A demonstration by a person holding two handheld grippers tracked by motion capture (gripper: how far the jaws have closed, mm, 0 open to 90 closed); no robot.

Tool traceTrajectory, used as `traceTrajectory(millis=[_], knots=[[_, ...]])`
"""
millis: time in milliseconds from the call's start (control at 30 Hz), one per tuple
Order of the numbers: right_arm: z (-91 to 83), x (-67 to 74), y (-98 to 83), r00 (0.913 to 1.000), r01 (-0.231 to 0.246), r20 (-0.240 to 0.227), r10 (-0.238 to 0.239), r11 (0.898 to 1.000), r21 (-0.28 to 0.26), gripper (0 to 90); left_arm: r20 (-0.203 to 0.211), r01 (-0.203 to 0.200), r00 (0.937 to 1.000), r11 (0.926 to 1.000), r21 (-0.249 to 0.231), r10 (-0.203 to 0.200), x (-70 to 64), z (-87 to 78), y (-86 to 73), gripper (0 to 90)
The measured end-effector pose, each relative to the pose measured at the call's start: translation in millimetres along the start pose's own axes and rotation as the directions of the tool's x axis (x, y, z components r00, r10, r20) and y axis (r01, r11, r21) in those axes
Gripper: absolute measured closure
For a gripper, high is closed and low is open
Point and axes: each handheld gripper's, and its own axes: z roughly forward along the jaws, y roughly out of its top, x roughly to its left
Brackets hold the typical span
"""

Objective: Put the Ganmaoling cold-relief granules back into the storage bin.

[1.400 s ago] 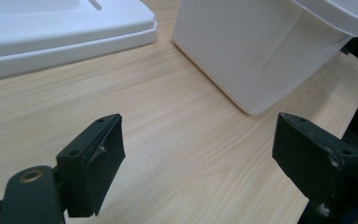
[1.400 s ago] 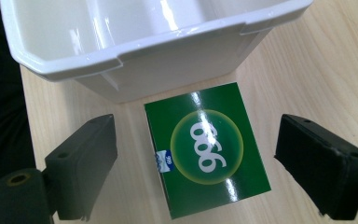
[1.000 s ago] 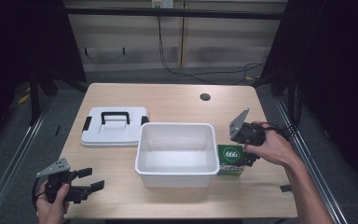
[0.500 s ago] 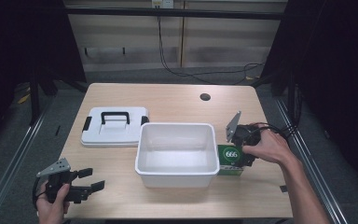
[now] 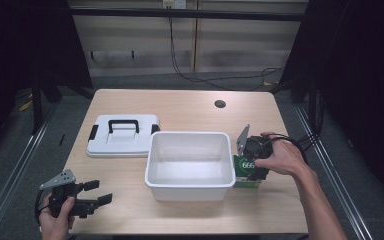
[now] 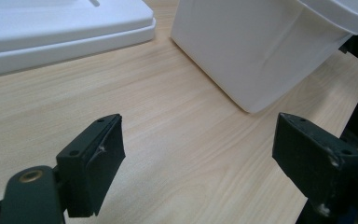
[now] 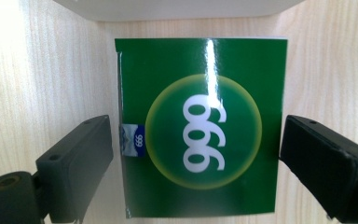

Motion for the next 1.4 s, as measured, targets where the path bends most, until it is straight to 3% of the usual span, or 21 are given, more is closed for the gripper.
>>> traceTrajectory(millis=[533,1033,1167,1200,1367,1400], knots=[[16.4,-3.3,7.6,0.9986,0.05,-0.021,-0.049,0.996,0.077,12.7,0.007,0.008,0.9999,1.0,0.006,-0.008,-0.3,1.2,-0.3,16.7],[10.1,-0.7,6.8,0.9996,0.025,-0.016,-0.024,0.997,0.068,16.0,0.003,0.005,1.0,1.0,0.007,-0.005,-0.4,1.1,-0.6,16.7],[5.2,-1.2,5.2,0.9996,0.025,-0.018,-0.024,0.997,0.069,16.0,0.003,0.006,1.0,1.0,0.006,-0.006,-0.7,0.7,-0.4,16.7],[2.5,0.4,4.4,0.9999,0.0,-0.012,0.001,0.998,0.063,16.0,0.002,0.005,1.0,1.0,0.006,-0.005,-0.6,0.6,-0.4,16.6],[-4.4,0.5,1.6,0.9998,-0.012,-0.015,0.013,0.998,0.058,16.1,0.007,0.006,1.0,1.0,0.003,-0.006,-0.4,0.2,-0.4,16.7],[-4.9,-0.4,1.2,0.9999,0.001,-0.013,0.0,0.998,0.058,16.0,0.006,0.007,1.0,1.0,0.003,-0.007,-0.5,0.0,-0.4,16.7]])
